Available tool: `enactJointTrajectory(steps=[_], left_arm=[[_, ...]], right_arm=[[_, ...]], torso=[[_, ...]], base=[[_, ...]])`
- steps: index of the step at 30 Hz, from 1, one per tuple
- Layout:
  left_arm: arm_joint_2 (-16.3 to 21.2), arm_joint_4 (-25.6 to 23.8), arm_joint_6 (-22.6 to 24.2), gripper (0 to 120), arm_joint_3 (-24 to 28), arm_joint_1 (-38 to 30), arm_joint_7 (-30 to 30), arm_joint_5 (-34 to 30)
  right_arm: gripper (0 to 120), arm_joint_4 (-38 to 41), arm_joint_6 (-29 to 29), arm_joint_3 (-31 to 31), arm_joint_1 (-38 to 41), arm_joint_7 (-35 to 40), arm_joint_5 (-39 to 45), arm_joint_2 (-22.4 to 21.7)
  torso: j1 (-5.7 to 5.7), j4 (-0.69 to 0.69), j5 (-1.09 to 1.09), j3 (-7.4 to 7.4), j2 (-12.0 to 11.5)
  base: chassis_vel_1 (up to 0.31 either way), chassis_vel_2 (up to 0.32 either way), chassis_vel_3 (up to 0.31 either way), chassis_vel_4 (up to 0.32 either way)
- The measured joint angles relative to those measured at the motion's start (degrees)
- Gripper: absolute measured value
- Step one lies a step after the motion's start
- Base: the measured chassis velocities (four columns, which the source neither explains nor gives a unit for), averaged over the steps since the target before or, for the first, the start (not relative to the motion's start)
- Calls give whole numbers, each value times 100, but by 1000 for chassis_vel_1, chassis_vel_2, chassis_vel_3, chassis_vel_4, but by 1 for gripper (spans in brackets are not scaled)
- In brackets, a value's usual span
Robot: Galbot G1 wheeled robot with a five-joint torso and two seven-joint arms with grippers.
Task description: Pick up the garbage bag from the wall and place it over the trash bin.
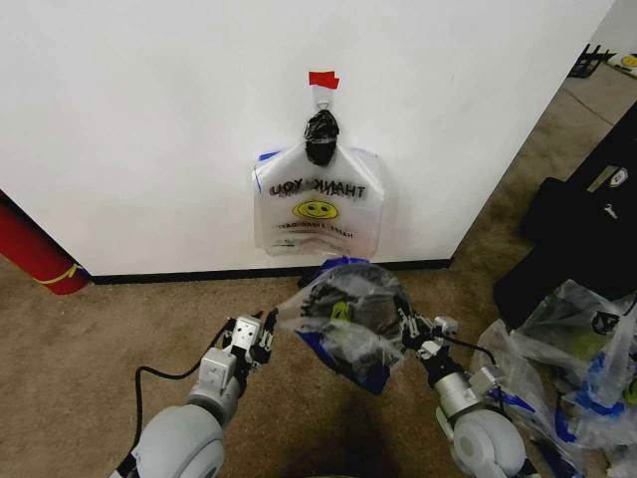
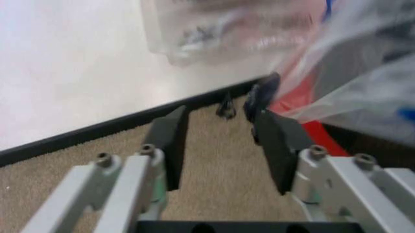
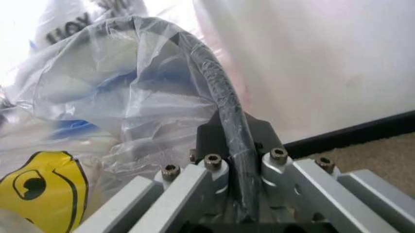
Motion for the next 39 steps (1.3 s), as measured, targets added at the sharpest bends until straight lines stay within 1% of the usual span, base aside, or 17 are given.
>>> enactJointTrajectory(steps=[2, 4, 6, 7, 8, 9, 11, 14, 16, 19, 23, 26, 28, 29, 36, 37, 39], left_arm=[[-28, -92, 11, 48, -30, 52, -59, -130], [-71, -320, 105, 58, -20, 214, -243, -557], [-93, -576, 295, 67, 92, 416, -499, -1220], [-125, -724, 456, 72, 184, 526, -686, -1736], [-160, -804, 557, 75, 230, 569, -799, -2070], [-160, -804, 557, 75, 230, 569, -799, -2070], [-275, -897, 735, 83, 295, 579, -947, -2593], [-498, -744, 851, 96, 356, 388, -992, -2824], [-625, -631, 875, 99, 375, 262, -1016, -2945], [-755, -545, 898, 100, 378, 152, -1038, -3080], [-933, -366, 906, 100, 391, 15, -1042, -3116], [-972, -238, 895, 100, 418, -34, -1041, -3059], [-985, -117, 870, 93, 449, -67, -1044, -3000], [-985, -117, 870, 93, 449, -67, -1044, -3000], [-946, 45, 840, 63, 461, -103, -1038, -2961], [-946, 45, 840, 63, 461, -103, -1038, -2961], [-944, 52, 839, 55, 461, -108, -1026, -2965]], right_arm=[[0, -25, 33, -27, 9, 40, -1, 23], [0, -90, 97, -74, 35, 99, -24, 69], [0, -188, 172, -111, 83, 125, -81, 111], [0, -240, 195, -133, 116, 133, -111, 134], [0, -265, 204, -150, 136, 138, -124, 147], [0, -265, 204, -150, 136, 138, -124, 147], [0, -292, 210, -188, 172, 144, -151, 183], [0, -303, 222, -261, 207, 144, -251, 280], [0, -303, 240, -306, 213, 135, -320, 344], [0, -309, 259, -353, 213, 111, -390, 399], [0, -324, 278, -394, 200, 68, -458, 461], [0, -324, 284, -399, 191, 56, -473, 483], [0, -317, 284, -404, 184, 51, -486, 502], [0, -317, 284, -404, 184, 51, -486, 502], [0, -287, 284, -413, 194, 46, -507, 513], [0, -287, 284, -413, 194, 46, -507, 513], [0, -285, 281, -413, 197, 46, -513, 512]], torso=[[0, 0, 0, 0, 0], [0, 1, 0, 0, 0], [0, 1, 0, 0, 0], [0, 1, 1, 0, 0], [0, 1, 1, 0, 0], [0, 1, 1, 0, 0], [0, 1, 1, 0, 0], [0, 0, 1, 0, 0], [0, 0, -1, 0, 0], [0, 0, 0, 0, 0], [0, 1, 0, 0, 0], [0, 0, 0, 0, 0], [0, 0, 0, 0, 0], [0, 0, 0, 0, 0], [0, 1, 0, 0, 0], [0, 1, 0, 0, 0], [0, 1, 0, 0, 0]], base=[[0, 0, 0, 0], [0, 0, 0, 0], [0, 0, 0, 0], [0, 0, 0, 0], [0, 0, 0, 0], [0, 0, 0, 0], [0, 0, 0, 0], [0, 0, 0, 0], [0, 0, 0, 0], [0, 0, 0, 0], [0, 0, 0, 0], [0, 0, 0, 0], [0, 0, 0, 0], [0, 0, 0, 0], [0, 0, 0, 0], [0, 0, 0, 0], [0, 0, 0, 0]])
